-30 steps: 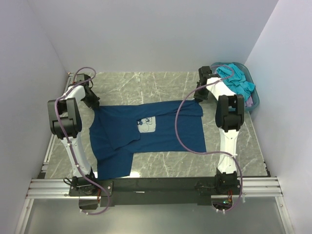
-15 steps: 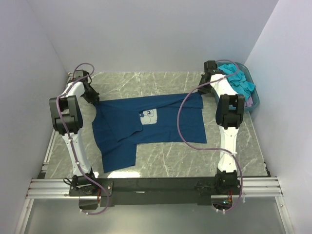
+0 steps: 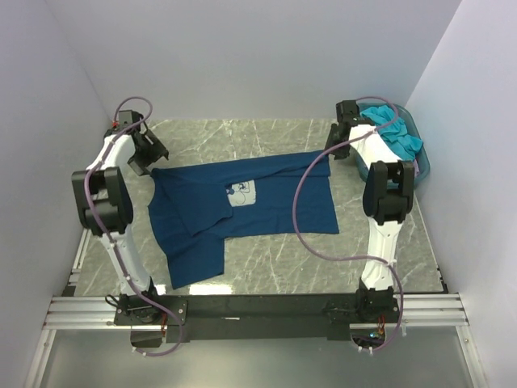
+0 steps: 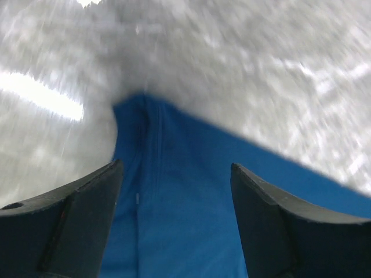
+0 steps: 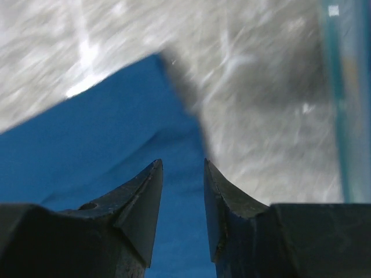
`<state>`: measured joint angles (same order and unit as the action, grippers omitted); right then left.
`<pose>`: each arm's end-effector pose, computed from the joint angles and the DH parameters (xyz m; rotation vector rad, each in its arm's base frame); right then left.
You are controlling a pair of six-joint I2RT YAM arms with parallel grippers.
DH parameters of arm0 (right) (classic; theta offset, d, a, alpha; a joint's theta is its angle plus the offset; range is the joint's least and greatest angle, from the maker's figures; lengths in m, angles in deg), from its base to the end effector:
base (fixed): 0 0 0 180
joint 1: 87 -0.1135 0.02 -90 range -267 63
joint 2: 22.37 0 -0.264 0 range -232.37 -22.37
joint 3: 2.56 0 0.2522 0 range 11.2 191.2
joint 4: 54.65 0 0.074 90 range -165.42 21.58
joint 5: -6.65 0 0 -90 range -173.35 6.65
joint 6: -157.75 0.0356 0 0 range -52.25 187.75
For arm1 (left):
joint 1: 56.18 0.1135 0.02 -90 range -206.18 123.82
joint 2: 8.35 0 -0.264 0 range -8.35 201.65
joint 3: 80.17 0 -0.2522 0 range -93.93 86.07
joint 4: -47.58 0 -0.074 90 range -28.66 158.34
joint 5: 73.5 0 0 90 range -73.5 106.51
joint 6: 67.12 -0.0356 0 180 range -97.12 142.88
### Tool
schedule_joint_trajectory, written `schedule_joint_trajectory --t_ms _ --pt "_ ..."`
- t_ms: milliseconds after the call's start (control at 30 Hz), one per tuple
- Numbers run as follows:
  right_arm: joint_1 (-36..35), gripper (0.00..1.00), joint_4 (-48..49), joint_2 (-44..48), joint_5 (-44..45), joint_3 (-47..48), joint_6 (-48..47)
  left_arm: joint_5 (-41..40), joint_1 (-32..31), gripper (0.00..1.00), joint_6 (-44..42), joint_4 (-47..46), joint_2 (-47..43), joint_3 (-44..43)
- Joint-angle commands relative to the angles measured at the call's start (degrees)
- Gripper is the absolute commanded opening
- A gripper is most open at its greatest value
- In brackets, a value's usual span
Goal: Fold and stack the t-shirts
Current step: Fold the tshirt
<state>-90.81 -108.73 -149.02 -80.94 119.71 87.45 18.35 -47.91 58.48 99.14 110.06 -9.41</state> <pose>0.4854 0.0308 0.2127 0.3736 2.5657 0.0958 0.4437 0.0633 0.2099 -0.9778 2.4579 -0.2047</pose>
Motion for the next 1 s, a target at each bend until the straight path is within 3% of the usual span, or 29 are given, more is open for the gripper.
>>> schedule_joint_trajectory --t_ms 0,333,567,967 --pt "-2.51 0.42 2.95 7.98 0.58 -4.61 0.60 -1.76 -1.68 0.81 -1.14 0.78 -9.33 4.33" --pt "-5.06 0.32 9.64 12.57 -0.84 -16.84 4.55 -3.78 -3.52 0.77 -2.19 -1.15 -23.91 21.64" --pt "-1.99 0.30 9.73 8.79 1.53 -13.68 9.21 -3.60 -4.85 0.76 -2.02 -6.59 -31.92 34.55" --pt "-0.84 0.31 6.57 -0.26 3.30 -4.98 11.49 -3.96 -5.02 0.74 -3.25 -9.59 -29.55 37.12"
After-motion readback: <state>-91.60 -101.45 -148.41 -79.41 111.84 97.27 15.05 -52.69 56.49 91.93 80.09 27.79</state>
